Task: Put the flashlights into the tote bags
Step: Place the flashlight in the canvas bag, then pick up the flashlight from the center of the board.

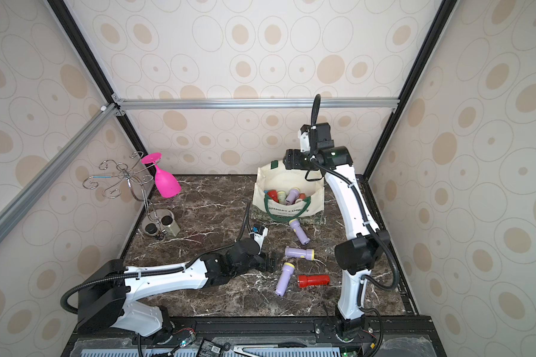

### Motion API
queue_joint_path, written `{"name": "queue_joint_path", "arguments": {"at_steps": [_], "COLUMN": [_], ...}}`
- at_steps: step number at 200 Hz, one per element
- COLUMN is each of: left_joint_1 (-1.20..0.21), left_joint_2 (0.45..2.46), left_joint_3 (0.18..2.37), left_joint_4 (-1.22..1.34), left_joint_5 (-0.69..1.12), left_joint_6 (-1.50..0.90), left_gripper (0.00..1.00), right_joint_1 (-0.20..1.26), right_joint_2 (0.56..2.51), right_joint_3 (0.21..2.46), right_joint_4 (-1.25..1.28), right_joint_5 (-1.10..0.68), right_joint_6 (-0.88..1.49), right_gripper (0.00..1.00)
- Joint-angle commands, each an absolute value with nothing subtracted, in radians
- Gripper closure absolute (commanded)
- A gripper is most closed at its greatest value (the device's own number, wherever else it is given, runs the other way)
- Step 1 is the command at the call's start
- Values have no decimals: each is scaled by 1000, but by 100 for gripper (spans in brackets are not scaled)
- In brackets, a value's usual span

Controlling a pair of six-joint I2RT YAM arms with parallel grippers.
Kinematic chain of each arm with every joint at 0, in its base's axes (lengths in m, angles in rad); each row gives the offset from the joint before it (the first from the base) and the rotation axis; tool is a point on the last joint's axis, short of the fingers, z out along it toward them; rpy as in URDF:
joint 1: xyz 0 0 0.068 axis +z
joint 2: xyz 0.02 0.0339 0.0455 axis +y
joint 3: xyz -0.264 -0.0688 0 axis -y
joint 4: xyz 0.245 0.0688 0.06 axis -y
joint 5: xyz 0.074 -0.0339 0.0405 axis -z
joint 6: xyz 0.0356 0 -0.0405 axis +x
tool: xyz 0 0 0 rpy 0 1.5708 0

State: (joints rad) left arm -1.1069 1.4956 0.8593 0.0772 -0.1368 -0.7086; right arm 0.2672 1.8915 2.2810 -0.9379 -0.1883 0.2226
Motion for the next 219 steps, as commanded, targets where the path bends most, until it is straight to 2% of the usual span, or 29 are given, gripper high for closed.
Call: {"name": "queue_joint_path", "arguments": {"at_steps": [1,30,104,219], "left_joint_1": [-1139,-1164,-1221,-1241], "left_joint_2": [1543,1613,1773,1856], "left_joint_3": [900,927,1039,1075], "left_joint_4": [31,-3,-93,-199], "left_joint_5": [-124,-111,-78,-96], "left_joint_6": [-680,-662,-602,-596], "left_gripper": [5,9,17,28], "right_joint_1": [267,267,267,243], "right_joint_2": [1827,1730,1445,1213], "right_joint_3": [2231,2156,1767,1483], "right_joint_4": [-973,-994,-965,-996], "right_joint_5": [-190,-195,-218,-196], "right_joint_6": [210,199,195,194], "right_gripper": [19,19,17,15]}}
